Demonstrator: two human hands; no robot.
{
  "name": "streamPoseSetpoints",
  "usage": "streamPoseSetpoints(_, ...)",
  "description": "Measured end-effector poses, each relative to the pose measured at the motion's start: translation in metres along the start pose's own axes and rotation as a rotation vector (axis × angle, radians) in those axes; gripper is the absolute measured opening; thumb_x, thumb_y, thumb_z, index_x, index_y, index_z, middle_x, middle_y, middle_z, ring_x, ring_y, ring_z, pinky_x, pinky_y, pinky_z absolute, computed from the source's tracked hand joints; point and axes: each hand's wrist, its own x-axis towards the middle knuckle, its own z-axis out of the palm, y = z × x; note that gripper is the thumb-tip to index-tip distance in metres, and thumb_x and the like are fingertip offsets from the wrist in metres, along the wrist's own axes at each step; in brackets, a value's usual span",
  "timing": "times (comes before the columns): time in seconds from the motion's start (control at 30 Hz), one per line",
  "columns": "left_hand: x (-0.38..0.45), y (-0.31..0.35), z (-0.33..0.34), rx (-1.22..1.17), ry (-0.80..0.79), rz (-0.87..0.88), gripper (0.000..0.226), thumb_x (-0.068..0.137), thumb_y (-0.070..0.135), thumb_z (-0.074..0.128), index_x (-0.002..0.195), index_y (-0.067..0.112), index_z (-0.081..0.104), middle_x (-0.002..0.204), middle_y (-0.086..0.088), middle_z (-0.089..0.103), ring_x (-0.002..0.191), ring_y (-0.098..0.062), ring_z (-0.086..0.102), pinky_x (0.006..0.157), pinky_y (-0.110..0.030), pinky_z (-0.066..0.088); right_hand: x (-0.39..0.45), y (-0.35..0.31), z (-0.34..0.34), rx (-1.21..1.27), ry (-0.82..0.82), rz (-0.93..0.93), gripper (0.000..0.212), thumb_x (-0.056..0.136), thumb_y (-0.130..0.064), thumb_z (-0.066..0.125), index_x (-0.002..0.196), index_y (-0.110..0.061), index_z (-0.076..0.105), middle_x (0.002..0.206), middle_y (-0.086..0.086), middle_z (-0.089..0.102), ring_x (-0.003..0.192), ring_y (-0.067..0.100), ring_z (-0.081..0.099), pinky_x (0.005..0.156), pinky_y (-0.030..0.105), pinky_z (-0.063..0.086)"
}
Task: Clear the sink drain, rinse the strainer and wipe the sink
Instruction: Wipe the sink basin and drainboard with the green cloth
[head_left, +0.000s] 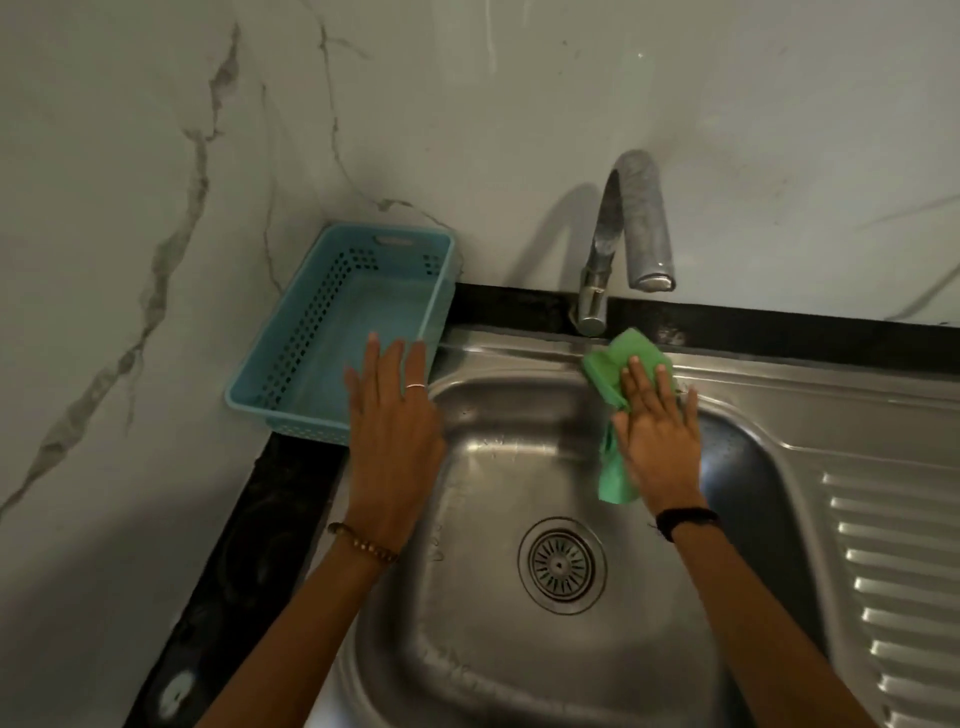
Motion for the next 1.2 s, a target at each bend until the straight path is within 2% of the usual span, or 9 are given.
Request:
streamPoseSetpoints(0.1, 0.008, 0.025, 0.022, -0.215, -0.084, 0.137, 0.062, 0.079, -0.004, 0.060, 0.136, -0.002, 0.036, 0.144, -0.023, 0.038, 0.137, -0.036, 0.029, 0.110, -0.049, 0.031, -0.011, 0.028, -0.007, 0.096, 0.019, 0.186, 0.053, 0.099, -0.026, 0.024, 0.147, -0.010, 0.009, 0.158, 0.009, 0.009, 0.146, 0.029, 0.002, 0.118, 0.046, -0.003)
streamPoseSetpoints(0.2, 0.015, 0.034, 0.061, -0.319, -0.308, 0.085, 0.072, 0.090, 0.010, 0.050, 0.147, 0.012, 0.005, 0.158, -0.007, 0.001, 0.144, -0.015, -0.004, 0.109, -0.018, 0.001, -0.009, 0.018, -0.005, 0.143, -0.020, 0.194, 0.055, 0.099, -0.020, 0.029, 0.146, -0.008, 0.002, 0.158, 0.014, 0.003, 0.145, 0.032, -0.005, 0.119, 0.044, -0.006)
streamPoseSetpoints(0.3, 0.026, 0.027, 0.100, -0.259, -0.387, 0.053, 0.086, 0.087, 0.009, 0.053, 0.144, 0.010, -0.011, 0.157, -0.011, -0.013, 0.142, -0.019, -0.016, 0.111, -0.026, -0.011, 0.000, -0.015, 0.003, 0.164, -0.015, 0.094, 0.056, 0.099, -0.020, 0.027, 0.142, -0.011, -0.007, 0.157, 0.014, -0.004, 0.143, 0.029, -0.014, 0.116, 0.041, -0.012)
streamPoseSetpoints(0.47, 0.035, -0.001, 0.126, -0.214, -0.427, -0.033, 0.094, 0.079, 0.008, 0.056, 0.144, 0.004, -0.012, 0.155, -0.016, -0.013, 0.142, -0.024, -0.017, 0.113, -0.033, -0.014, 0.021, -0.082, 0.019, 0.227, -0.015, -0.090, 0.061, 0.097, -0.020, 0.032, 0.145, -0.013, -0.005, 0.152, 0.004, -0.014, 0.142, 0.027, -0.016, 0.115, 0.038, -0.014)
streamPoseSetpoints(0.63, 0.034, -0.010, 0.133, -0.272, -0.343, 0.008, 0.067, 0.092, 0.026, 0.047, 0.144, 0.001, 0.014, 0.154, -0.020, 0.014, 0.144, -0.030, 0.012, 0.119, -0.039, 0.001, 0.064, -0.139, 0.019, 0.246, -0.038, -0.341, 0.056, 0.096, -0.024, 0.034, 0.147, -0.015, 0.015, 0.157, 0.006, 0.017, 0.146, 0.025, 0.008, 0.116, 0.035, -0.013)
streamPoseSetpoints(0.8, 0.032, -0.012, 0.136, -0.145, -0.347, -0.007, 0.078, 0.089, 0.024, 0.047, 0.145, 0.003, -0.004, 0.156, -0.018, -0.005, 0.145, -0.027, -0.007, 0.116, -0.034, -0.011, 0.065, -0.105, 0.020, 0.131, 0.008, -0.439, 0.058, 0.093, -0.027, 0.036, 0.147, -0.018, 0.015, 0.157, 0.002, 0.017, 0.146, 0.018, 0.013, 0.116, 0.031, -0.008)
streamPoseSetpoints(0.93, 0.032, -0.013, 0.129, -0.087, -0.372, 0.026, 0.102, 0.070, 0.015, 0.060, 0.144, 0.004, -0.010, 0.156, -0.016, -0.010, 0.145, -0.026, -0.011, 0.114, -0.031, -0.014, 0.048, -0.055, 0.014, 0.130, 0.030, -0.346, 0.064, 0.091, -0.020, 0.042, 0.146, -0.021, 0.009, 0.156, -0.002, 0.008, 0.143, 0.016, 0.000, 0.117, 0.034, -0.005)
streamPoseSetpoints(1.03, 0.032, -0.013, 0.127, -0.056, -0.386, 0.031, 0.105, 0.071, 0.018, 0.062, 0.143, 0.004, -0.012, 0.156, -0.016, -0.011, 0.144, -0.026, -0.011, 0.111, -0.029, -0.017, 0.026, 0.003, 0.004, 0.186, 0.049, -0.162, 0.066, 0.090, -0.009, 0.046, 0.143, -0.022, 0.008, 0.154, 0.001, 0.007, 0.143, 0.021, 0.002, 0.118, 0.039, 0.000)
streamPoseSetpoints(1.2, 0.034, -0.012, 0.124, -0.088, -0.449, 0.026, 0.108, 0.075, 0.026, 0.067, 0.144, 0.004, -0.014, 0.156, -0.015, -0.014, 0.144, -0.025, -0.013, 0.109, -0.026, -0.020, 0.000, 0.048, -0.015, 0.325, 0.111, 0.290, 0.053, 0.093, -0.015, 0.032, 0.141, 0.007, 0.023, 0.151, 0.025, 0.022, 0.141, 0.040, 0.021, 0.118, 0.048, 0.010)
